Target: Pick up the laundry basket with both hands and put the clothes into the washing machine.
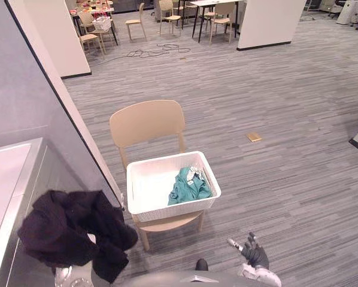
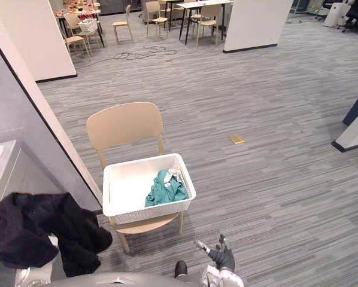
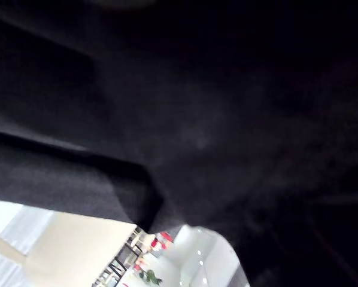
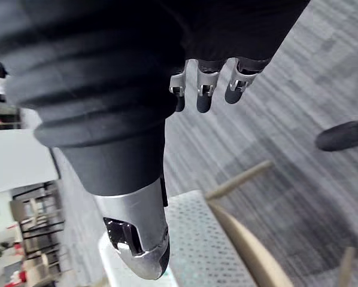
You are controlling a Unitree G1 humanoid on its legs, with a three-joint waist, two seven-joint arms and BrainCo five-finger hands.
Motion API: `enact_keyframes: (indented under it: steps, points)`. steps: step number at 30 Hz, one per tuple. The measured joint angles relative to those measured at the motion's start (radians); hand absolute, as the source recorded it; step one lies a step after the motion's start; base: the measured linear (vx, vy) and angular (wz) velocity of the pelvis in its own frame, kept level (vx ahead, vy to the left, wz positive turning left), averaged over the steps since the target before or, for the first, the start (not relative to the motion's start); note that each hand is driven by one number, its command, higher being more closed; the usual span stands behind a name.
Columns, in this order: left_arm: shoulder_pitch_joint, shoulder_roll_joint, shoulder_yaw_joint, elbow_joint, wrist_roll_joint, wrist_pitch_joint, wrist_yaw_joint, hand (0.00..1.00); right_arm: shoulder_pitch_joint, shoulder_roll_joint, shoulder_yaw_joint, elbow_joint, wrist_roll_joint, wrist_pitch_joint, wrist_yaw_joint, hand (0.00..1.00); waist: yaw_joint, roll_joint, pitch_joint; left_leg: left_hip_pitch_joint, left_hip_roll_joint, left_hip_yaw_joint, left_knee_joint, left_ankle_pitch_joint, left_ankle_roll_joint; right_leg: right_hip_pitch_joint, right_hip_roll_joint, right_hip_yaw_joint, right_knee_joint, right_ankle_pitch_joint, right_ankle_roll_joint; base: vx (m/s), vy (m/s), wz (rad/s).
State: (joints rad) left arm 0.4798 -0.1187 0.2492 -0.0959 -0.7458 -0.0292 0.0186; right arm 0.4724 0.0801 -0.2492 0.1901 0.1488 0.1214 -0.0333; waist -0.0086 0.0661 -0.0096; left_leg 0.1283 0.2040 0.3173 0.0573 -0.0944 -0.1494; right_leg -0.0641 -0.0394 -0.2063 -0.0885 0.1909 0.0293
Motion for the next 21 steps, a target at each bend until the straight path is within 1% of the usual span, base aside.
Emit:
enact_keyframes:
  steps: [3, 6, 7, 9, 10, 11, 12, 13, 14, 15, 16, 17, 18, 19, 20, 21]
  points:
    - [0.016, -0.008, -0.036, 0.121, -0.039, 0.032, -0.006, 1.00, -0.016, -0.001, -0.007, 0.122, 0.000, 0.004, -0.017, 0.00, 0.009, -0.002, 0.004, -0.001, 0.001, 0.008, -0.007, 0.006, 0.009, 0.004, -0.008, -0.021, 0.001, 0.001, 0.001, 0.00, 0.019, 0.16]
    - [0.016, -0.008, -0.059, 0.206, -0.056, 0.053, -0.009, 1.00, -0.057, -0.011, -0.011, 0.190, 0.002, 0.003, -0.037, 0.00, 0.011, -0.008, 0.019, -0.001, 0.003, 0.011, -0.006, 0.008, 0.012, 0.010, -0.009, -0.031, 0.004, 0.000, 0.004, 0.01, 0.019, 0.12]
    - [0.015, -0.008, -0.058, 0.218, -0.059, 0.055, -0.009, 1.00, -0.069, -0.013, -0.011, 0.209, 0.001, 0.002, -0.040, 0.00, 0.012, -0.004, 0.028, -0.001, 0.005, 0.011, -0.006, 0.008, 0.012, 0.010, -0.008, -0.031, 0.005, -0.001, 0.005, 0.00, 0.000, 0.00]
    - [0.014, -0.007, -0.057, 0.244, -0.060, 0.058, -0.009, 1.00, -0.118, -0.020, -0.013, 0.267, 0.001, 0.002, -0.042, 0.00, 0.023, -0.012, 0.045, -0.003, 0.018, 0.016, -0.005, 0.010, 0.016, 0.010, -0.004, -0.036, 0.007, -0.008, 0.013, 0.00, 0.006, 0.04]
    - [0.010, -0.005, -0.057, 0.258, -0.061, 0.057, -0.009, 1.00, -0.130, -0.023, -0.018, 0.295, 0.001, -0.004, -0.042, 0.00, 0.030, -0.019, 0.059, -0.006, 0.024, 0.010, -0.003, 0.011, 0.024, 0.009, -0.008, -0.042, 0.017, -0.003, 0.003, 0.01, 0.015, 0.26]
    - [-0.004, 0.002, -0.060, 0.287, -0.062, 0.059, -0.009, 1.00, -0.160, -0.028, -0.026, 0.322, 0.001, -0.010, -0.042, 0.00, 0.035, -0.031, 0.091, -0.009, 0.029, 0.002, 0.007, 0.011, 0.048, 0.008, -0.011, -0.059, 0.045, -0.019, -0.007, 0.01, 0.011, 0.38]
    - [-0.008, 0.005, -0.060, 0.295, -0.066, 0.060, -0.009, 1.00, -0.168, -0.033, -0.027, 0.339, 0.000, -0.011, -0.042, 0.00, 0.035, -0.032, 0.104, -0.018, 0.032, -0.010, 0.016, 0.009, 0.059, 0.006, -0.012, -0.071, 0.059, -0.029, -0.013, -0.02, -0.004, 0.57]
    - [-0.019, 0.009, -0.064, 0.311, -0.077, 0.061, -0.009, 1.00, -0.196, -0.048, -0.026, 0.378, -0.001, -0.011, -0.042, 0.00, 0.039, -0.037, 0.119, -0.057, 0.032, -0.041, 0.030, 0.013, 0.069, -0.024, -0.023, -0.100, 0.102, -0.051, -0.012, -0.03, -0.012, 0.75]
    - [-0.036, 0.016, -0.073, 0.313, -0.077, 0.063, -0.009, 1.00, -0.228, -0.061, -0.025, 0.413, -0.013, -0.009, -0.044, 0.00, 0.041, -0.045, 0.133, -0.094, 0.022, -0.076, 0.028, 0.028, 0.092, -0.064, -0.048, -0.136, 0.165, -0.079, -0.010, -0.04, -0.009, 0.83]
    - [-0.045, 0.018, -0.079, 0.313, -0.077, 0.063, -0.009, 1.00, -0.243, -0.067, -0.025, 0.426, -0.024, -0.008, -0.046, 0.00, 0.042, -0.046, 0.146, -0.113, 0.015, -0.089, 0.026, 0.037, 0.108, -0.087, -0.065, -0.150, 0.202, -0.097, -0.010, -0.07, -0.029, 1.06]
    - [-0.068, 0.024, -0.095, 0.314, -0.077, 0.064, -0.009, 1.00, -0.278, -0.095, -0.027, 0.457, -0.037, -0.008, -0.059, 0.00, 0.044, -0.046, 0.165, -0.165, -0.007, -0.114, 0.028, 0.046, 0.175, -0.151, -0.111, -0.190, 0.304, -0.145, -0.010, -0.06, -0.050, 0.96]
    - [-0.076, 0.026, -0.105, 0.314, -0.077, 0.065, -0.009, 1.00, -0.303, -0.106, -0.029, 0.470, -0.037, -0.007, -0.070, 0.00, 0.047, -0.036, 0.171, -0.187, -0.012, -0.134, 0.017, 0.039, 0.216, -0.176, -0.123, -0.194, 0.339, -0.160, -0.020, -0.04, -0.056, 0.97]
    - [-0.083, 0.027, -0.097, 0.320, -0.077, 0.064, -0.009, 1.00, -0.308, -0.104, -0.030, 0.493, -0.037, -0.009, -0.080, 0.00, 0.050, -0.053, 0.166, -0.165, -0.025, -0.122, -0.017, 0.013, 0.188, -0.178, -0.142, -0.197, 0.320, -0.158, -0.040, 0.01, 0.005, 0.64]
    - [-0.101, 0.031, -0.095, 0.323, -0.076, 0.062, -0.008, 1.00, -0.327, -0.097, -0.033, 0.504, -0.037, -0.008, -0.083, 0.00, 0.050, -0.059, 0.176, -0.189, -0.019, -0.096, 0.062, -0.003, 0.193, -0.177, -0.159, -0.220, 0.314, -0.162, -0.048, 0.01, 0.012, 0.61]
    - [-0.110, 0.041, -0.125, 0.321, -0.075, 0.063, -0.012, 1.00, -0.340, -0.101, -0.036, 0.496, -0.037, -0.010, -0.083, 0.00, 0.064, -0.041, 0.179, -0.278, 0.020, -0.097, 0.419, -0.019, 0.195, -0.194, -0.179, -0.252, 0.350, -0.169, -0.063, 0.00, 0.025, 0.55]
    - [-0.114, 0.042, -0.148, 0.320, -0.075, 0.065, -0.019, 1.00, -0.341, -0.106, -0.042, 0.494, -0.037, -0.010, -0.084, 0.00, 0.064, -0.033, 0.183, -0.294, 0.043, -0.098, 0.588, -0.038, 0.186, -0.187, -0.180, -0.271, 0.360, -0.174, -0.068, 0.01, 0.000, 0.47]
